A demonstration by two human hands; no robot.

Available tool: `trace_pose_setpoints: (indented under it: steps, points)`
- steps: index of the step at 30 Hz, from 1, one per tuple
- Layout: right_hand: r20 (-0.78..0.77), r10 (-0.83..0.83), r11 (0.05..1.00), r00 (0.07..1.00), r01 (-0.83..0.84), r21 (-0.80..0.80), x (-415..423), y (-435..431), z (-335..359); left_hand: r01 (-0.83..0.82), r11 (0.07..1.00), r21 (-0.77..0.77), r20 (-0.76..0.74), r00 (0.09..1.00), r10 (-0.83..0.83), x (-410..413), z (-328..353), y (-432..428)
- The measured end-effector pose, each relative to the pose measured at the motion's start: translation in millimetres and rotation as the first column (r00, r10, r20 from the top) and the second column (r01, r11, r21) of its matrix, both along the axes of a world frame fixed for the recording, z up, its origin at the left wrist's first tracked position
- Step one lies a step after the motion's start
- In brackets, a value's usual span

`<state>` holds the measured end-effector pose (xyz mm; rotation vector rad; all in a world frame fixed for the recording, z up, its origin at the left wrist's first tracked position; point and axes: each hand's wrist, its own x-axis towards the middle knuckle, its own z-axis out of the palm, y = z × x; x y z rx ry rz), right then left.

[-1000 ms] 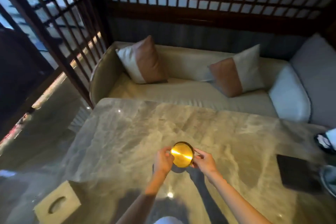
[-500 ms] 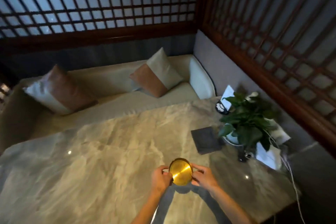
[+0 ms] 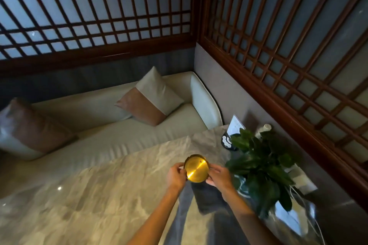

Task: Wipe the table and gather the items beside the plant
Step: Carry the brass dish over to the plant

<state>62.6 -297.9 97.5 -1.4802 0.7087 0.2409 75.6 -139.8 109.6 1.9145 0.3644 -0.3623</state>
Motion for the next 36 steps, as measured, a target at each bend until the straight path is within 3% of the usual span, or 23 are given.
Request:
trace_pose_setpoints:
  steps: [8, 13, 16, 22, 36]
  points:
    - [0.015, -0.011, 0.984, 1.000, 0.013, -0.176, 136, -57, -86, -0.044, 0.994, 0.101, -0.076, 0.996, 0.052, 146, -97, -74]
    - [0.036, -0.078, 0.985, 0.996, 0.083, -0.154, 163, -76, -132, -0.055, 0.996, 0.075, -0.147, 0.987, 0.066, 179, -155, -102]
    - [0.013, -0.187, 0.978, 0.982, 0.187, -0.094, 180, -81, -156, -0.062, 0.989, 0.134, -0.142, 0.987, 0.081, 188, -154, -109]
    - [0.005, -0.129, 0.982, 0.992, 0.129, -0.137, 180, -81, -174, -0.064, 0.990, 0.129, -0.180, 0.980, 0.087, 186, -165, -110]
    - [-0.089, -0.314, 0.949, 0.945, 0.310, -0.052, 183, -80, -189, -0.069, 0.993, 0.092, -0.184, 0.979, 0.085, 180, -177, -114]
